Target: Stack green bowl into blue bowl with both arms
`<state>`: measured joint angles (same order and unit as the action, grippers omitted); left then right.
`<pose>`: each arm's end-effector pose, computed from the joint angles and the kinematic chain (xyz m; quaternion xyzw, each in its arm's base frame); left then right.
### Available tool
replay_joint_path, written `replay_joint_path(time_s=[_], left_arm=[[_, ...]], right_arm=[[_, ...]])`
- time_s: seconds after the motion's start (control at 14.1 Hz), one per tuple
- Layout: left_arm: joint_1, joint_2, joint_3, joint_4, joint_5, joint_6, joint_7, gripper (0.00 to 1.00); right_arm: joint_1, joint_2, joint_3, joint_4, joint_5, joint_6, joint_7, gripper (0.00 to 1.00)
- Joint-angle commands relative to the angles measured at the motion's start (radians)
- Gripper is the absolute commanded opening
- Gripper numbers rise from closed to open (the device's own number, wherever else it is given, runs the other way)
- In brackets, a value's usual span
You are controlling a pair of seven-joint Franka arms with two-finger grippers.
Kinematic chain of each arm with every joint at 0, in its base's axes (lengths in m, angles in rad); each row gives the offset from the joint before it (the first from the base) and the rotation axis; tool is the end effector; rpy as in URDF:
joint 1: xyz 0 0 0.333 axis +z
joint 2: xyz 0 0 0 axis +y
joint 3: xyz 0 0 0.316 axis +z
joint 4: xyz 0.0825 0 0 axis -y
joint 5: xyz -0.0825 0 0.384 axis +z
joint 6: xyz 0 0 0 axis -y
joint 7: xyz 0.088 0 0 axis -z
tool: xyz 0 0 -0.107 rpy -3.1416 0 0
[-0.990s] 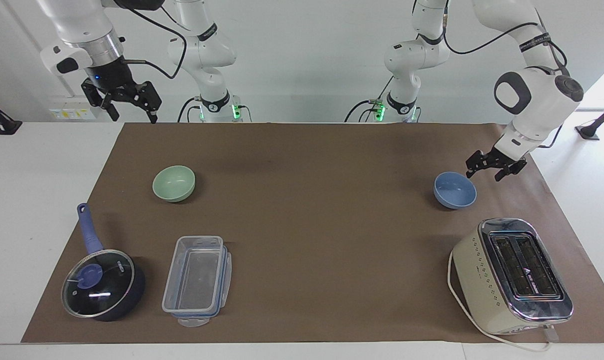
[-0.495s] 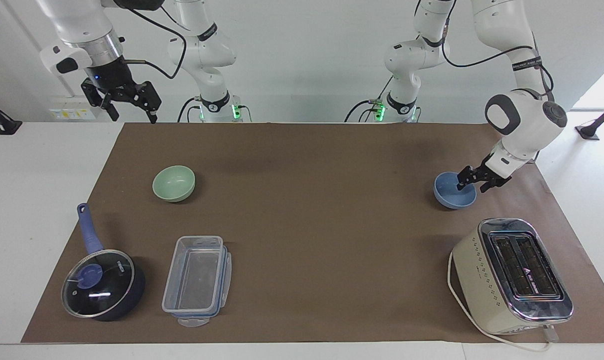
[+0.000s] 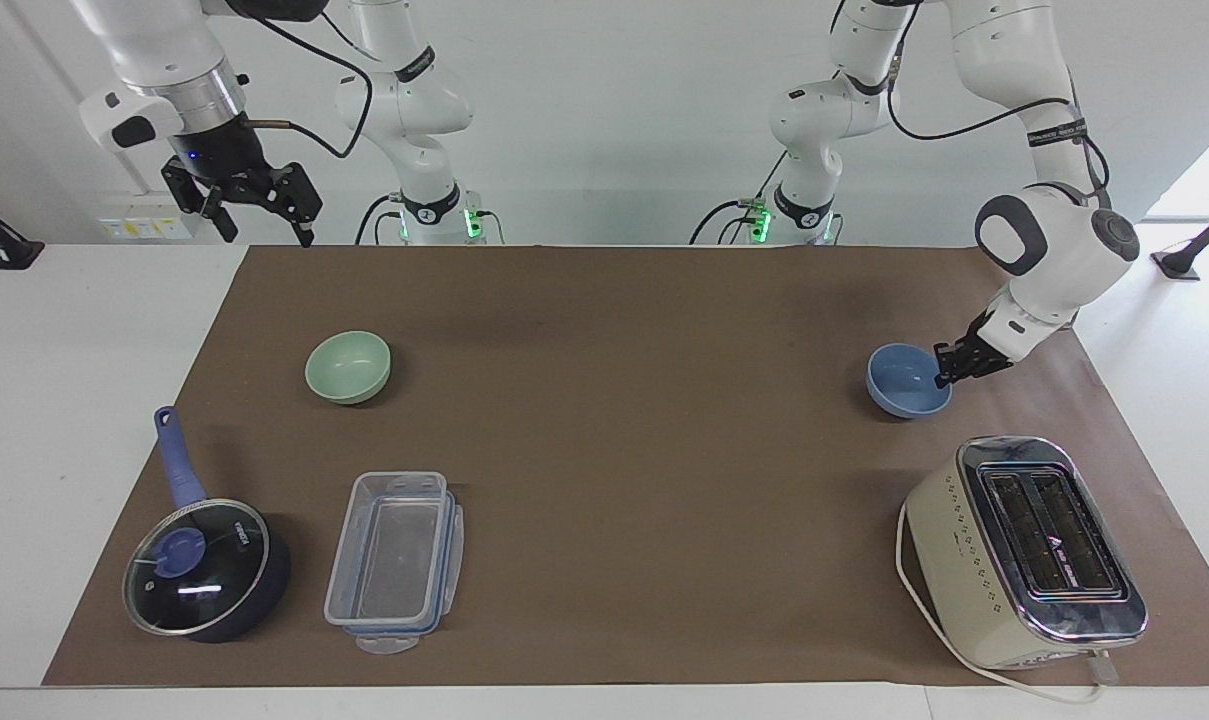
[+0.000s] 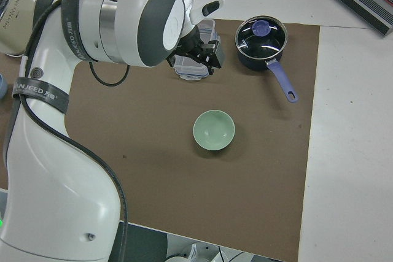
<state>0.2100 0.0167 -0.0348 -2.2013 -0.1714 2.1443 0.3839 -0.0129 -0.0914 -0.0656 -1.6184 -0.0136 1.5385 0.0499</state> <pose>0.5173 0.0843 0.3692 0.9953 -0.0549 -0.0159 0.0778 0.5208 -0.0442 0.6484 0.9979 -0.0643 0.0056 0.0039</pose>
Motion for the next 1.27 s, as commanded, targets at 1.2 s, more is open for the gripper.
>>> replay_joint_path(time_s=[1.2], left_arm=[[-0.837,0.072,-0.005,-0.003,-0.005,0.301,-0.899,0.0]], right_arm=[[-0.11,0.11,0.006,-0.52,0.006,0.64,-0.328,1.0]])
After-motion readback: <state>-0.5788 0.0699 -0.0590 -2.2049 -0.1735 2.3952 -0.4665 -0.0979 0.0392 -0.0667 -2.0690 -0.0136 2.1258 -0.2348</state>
